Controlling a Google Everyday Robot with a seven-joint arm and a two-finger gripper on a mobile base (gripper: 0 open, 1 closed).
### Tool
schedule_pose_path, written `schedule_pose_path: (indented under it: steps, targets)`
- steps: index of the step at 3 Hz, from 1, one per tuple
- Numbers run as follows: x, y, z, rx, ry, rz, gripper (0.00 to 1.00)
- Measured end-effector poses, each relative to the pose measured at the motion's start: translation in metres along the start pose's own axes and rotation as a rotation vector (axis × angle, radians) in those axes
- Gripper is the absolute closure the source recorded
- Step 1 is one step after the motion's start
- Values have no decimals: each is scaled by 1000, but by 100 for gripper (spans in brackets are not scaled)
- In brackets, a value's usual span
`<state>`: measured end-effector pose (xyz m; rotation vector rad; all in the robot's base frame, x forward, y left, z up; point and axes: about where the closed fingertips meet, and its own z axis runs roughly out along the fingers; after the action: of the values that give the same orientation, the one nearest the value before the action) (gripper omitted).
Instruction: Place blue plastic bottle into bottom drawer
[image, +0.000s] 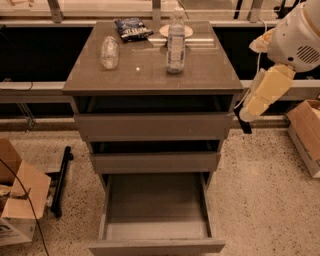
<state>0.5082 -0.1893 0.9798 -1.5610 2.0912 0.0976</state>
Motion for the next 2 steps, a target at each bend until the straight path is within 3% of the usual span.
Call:
schedule_pose_path:
  steps: [1,2]
  targets:
    - [-31,-56,9,49,-160,-14,0]
    - [-30,-57,11,47,-156,-10,0]
